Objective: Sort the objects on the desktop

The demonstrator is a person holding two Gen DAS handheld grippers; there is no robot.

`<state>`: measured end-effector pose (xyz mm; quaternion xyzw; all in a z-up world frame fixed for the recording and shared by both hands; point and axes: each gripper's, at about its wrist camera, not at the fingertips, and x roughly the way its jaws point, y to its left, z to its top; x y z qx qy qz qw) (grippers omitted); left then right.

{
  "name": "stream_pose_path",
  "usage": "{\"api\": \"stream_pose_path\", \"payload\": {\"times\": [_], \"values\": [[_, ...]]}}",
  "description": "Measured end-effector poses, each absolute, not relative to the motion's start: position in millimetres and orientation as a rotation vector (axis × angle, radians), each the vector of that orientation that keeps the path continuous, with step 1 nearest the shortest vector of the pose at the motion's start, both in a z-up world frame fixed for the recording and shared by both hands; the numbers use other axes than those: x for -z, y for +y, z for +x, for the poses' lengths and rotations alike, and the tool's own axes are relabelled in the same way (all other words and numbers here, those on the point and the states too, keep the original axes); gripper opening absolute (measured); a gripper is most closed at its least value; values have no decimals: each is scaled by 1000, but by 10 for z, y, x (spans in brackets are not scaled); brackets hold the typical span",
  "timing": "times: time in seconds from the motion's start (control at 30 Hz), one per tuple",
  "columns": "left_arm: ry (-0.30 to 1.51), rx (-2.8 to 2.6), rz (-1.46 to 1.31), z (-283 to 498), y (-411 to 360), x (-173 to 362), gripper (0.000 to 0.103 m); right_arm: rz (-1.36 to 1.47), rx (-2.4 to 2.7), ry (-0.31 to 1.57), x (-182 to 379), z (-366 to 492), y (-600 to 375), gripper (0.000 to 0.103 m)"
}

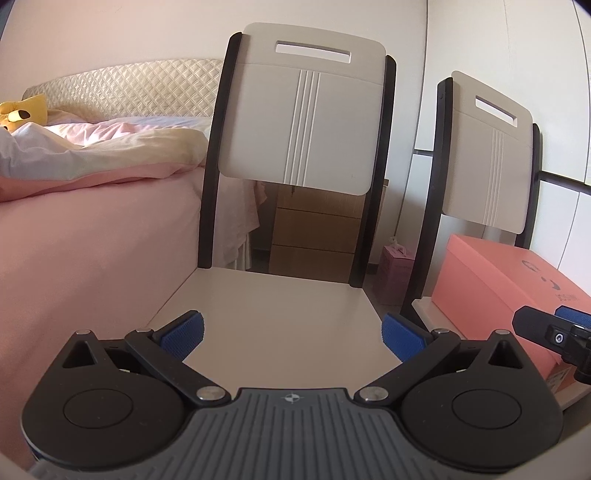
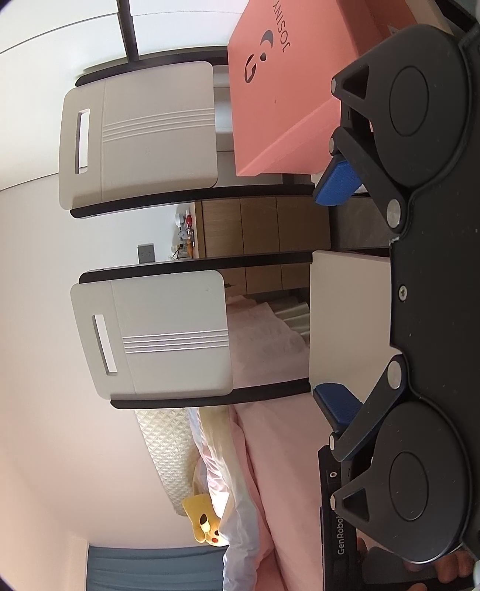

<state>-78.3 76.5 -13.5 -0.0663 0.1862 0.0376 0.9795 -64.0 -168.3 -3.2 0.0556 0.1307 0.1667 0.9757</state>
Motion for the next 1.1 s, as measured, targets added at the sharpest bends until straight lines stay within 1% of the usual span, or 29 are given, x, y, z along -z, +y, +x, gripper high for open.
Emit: {"api": "stream_pose_path", "payload": {"times": [1.1], "values": [[384,-65,-122,-805,743,151,103,133,-305,271,42,-614,-1719,102]]}}
